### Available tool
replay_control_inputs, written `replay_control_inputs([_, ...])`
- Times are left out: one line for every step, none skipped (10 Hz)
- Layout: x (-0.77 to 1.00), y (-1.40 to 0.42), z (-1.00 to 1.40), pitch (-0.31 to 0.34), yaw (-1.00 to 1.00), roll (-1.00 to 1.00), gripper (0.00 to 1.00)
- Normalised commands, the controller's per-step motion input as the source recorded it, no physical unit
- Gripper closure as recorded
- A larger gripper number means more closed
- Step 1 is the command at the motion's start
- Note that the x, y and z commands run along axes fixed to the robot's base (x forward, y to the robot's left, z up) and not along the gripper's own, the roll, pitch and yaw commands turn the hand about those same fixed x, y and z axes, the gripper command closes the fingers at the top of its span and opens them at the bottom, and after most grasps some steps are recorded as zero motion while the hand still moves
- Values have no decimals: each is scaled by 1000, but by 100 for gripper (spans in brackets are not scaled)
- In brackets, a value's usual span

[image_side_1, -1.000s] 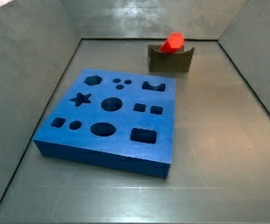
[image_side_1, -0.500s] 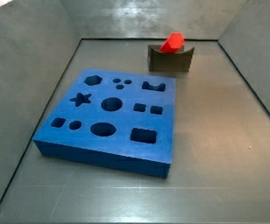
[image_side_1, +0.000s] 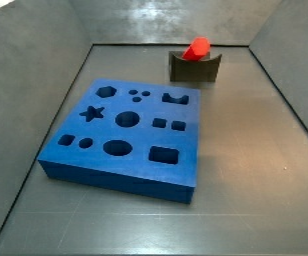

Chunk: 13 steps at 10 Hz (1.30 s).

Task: Pick up the hexagon object. Move up. Place the hexagon object on the fixture. Regrasp the hexagon object. Move to above the board. Insert the hexagon object.
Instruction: Regrasp the hexagon object.

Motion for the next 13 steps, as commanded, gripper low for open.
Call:
replay_control_inputs([104, -49, -8, 139, 211, 389, 0])
replay_control_inputs([100, -41, 1, 118, 218, 303, 0])
replay_control_inputs([87, -41, 2, 69, 216, 209, 0])
replay_control_inputs([81, -44, -3, 43, 208, 185, 0])
replay_control_inputs([35, 49, -1000, -10, 214, 269, 0])
replay_control_inputs([36, 49, -1000, -15, 202, 266, 0])
replay_control_inputs([47, 41, -1000, -51, 160, 231, 0])
replay_control_inputs([55, 35, -1000, -77, 133, 178, 0])
replay_control_inputs([71, 29, -1000, -105, 91, 119, 0])
replay_control_inputs([77, 29, -1000, -110, 73, 102, 0])
replay_control_inputs([92, 26, -1000, -109, 27, 80, 0])
replay_control_inputs([99, 25, -1000, -106, 10, 76, 0])
replay_control_inputs([105, 20, -1000, -92, -10, 73, 0])
